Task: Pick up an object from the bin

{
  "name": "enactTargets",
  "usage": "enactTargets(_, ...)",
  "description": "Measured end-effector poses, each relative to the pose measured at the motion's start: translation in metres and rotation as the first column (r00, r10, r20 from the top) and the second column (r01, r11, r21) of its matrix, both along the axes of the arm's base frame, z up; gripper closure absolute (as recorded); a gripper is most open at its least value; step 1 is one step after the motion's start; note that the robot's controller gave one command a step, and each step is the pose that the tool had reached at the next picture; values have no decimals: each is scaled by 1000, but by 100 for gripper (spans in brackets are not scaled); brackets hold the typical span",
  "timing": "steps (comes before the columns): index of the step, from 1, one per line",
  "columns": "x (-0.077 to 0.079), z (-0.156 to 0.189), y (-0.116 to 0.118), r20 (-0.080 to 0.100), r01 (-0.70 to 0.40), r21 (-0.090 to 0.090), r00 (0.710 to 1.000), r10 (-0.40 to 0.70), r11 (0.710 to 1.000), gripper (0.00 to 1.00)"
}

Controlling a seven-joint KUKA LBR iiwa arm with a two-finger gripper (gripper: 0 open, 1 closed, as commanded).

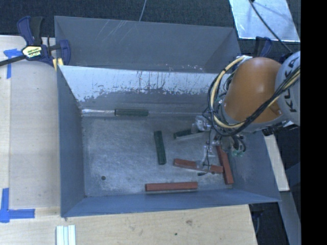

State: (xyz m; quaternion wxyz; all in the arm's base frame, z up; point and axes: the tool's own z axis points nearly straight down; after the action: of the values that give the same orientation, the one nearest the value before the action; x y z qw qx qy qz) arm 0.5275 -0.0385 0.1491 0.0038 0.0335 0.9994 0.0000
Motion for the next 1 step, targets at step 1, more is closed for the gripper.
enactTargets(1, -3, -27, -7, -8, 10, 0, 1000, -10, 1000, 0)
